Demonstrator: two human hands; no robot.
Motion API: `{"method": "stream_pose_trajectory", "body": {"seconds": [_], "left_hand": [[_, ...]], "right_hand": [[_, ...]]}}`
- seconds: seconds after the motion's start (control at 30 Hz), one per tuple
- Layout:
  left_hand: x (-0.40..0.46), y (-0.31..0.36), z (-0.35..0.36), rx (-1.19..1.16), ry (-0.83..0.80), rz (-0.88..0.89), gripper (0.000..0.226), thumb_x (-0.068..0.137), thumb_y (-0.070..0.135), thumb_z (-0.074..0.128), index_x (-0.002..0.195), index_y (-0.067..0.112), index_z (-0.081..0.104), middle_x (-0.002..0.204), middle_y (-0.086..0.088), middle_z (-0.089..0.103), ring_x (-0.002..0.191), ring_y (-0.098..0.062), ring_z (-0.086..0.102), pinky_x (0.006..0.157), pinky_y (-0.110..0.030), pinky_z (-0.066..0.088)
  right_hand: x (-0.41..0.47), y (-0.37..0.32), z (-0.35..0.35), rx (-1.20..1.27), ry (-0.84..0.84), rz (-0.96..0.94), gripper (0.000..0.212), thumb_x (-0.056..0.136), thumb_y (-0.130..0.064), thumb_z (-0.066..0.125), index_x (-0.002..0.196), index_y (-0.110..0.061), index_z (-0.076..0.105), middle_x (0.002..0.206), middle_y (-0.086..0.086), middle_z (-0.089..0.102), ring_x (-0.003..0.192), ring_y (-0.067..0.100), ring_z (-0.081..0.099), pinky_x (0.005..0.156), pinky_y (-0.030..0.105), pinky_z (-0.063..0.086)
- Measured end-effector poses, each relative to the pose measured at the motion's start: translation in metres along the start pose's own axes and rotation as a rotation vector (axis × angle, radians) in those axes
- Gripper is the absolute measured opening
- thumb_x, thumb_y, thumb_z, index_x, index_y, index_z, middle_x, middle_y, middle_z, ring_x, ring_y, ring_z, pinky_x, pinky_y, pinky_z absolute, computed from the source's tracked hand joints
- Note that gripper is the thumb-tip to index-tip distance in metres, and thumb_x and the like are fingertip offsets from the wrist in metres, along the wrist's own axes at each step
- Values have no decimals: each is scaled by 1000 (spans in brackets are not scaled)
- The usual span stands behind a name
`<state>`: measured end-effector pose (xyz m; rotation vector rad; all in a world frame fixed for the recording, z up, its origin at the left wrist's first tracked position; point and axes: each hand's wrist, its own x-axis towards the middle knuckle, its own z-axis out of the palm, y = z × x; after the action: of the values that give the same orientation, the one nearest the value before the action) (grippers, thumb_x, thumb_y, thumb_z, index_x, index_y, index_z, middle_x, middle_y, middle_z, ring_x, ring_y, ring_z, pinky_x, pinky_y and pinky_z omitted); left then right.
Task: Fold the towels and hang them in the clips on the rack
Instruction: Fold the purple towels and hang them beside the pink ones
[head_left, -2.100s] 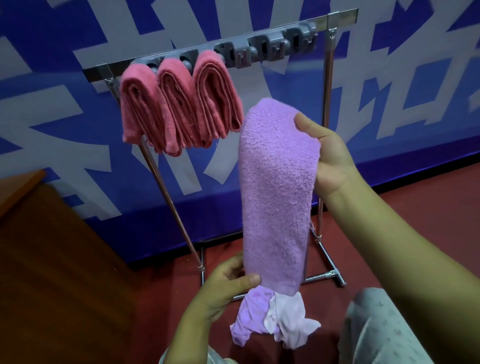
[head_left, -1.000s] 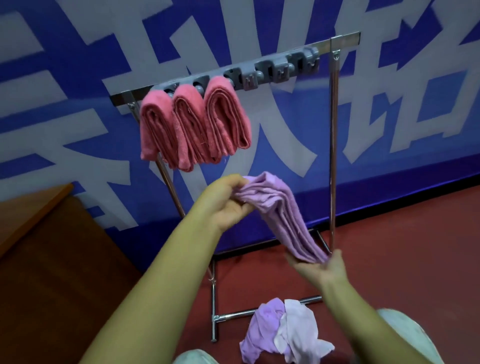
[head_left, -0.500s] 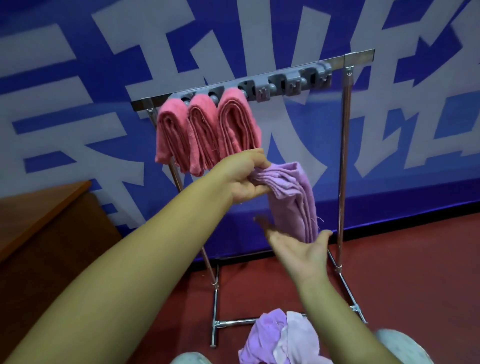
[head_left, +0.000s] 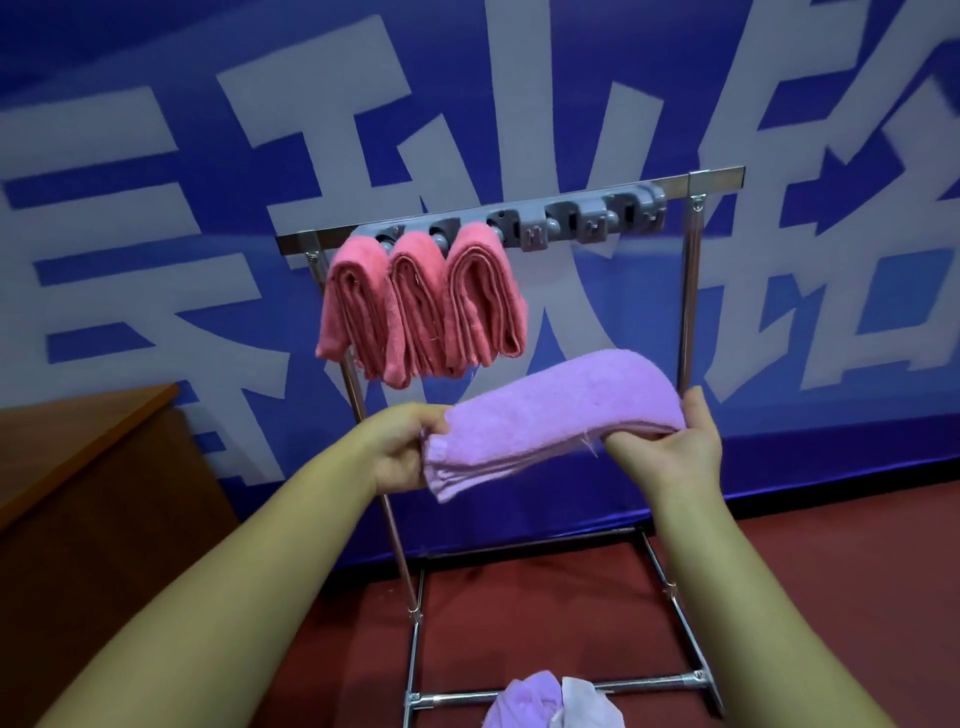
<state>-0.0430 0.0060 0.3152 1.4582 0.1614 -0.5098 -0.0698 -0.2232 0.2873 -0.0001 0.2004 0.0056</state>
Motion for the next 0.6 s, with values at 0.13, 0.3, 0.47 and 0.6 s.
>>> {"method": "stream_pose_trajectory", "body": {"seconds": [0.13,0.3,0.47,0.6], "left_hand": [[7,-5,6,272,155,47,29,83,-2,42,100,14,59,93,-6,59,81,-18,59,70,-27,49],[7,11,56,487,85,359,82,80,4,63,148,24,21,148,-6,32,132,-17,38,93,-29,40],[20,49,107,786,-68,537,112,64,19,72,149,35,0,145,4,40,122,-13,49,102,-32,44],[37,73,133,874,100,623,111,75,11,71,150,19,-12,153,-5,29,132,-18,39,97,-22,35]], "right_hand": [[-1,6,24,-51,1,19,26,91,-25,54,107,-4,61,84,18,71,92,31,62,78,42,49],[2,18,61,-178,80,71,51,84,-29,64,124,-7,41,119,21,47,120,39,45,107,53,31],[22,13,91,-285,98,11,77,70,-37,74,127,1,39,125,20,50,111,42,51,101,60,36],[37,-4,116,-223,39,-115,63,77,-26,70,129,-3,42,125,15,53,115,37,51,105,56,35]]}}
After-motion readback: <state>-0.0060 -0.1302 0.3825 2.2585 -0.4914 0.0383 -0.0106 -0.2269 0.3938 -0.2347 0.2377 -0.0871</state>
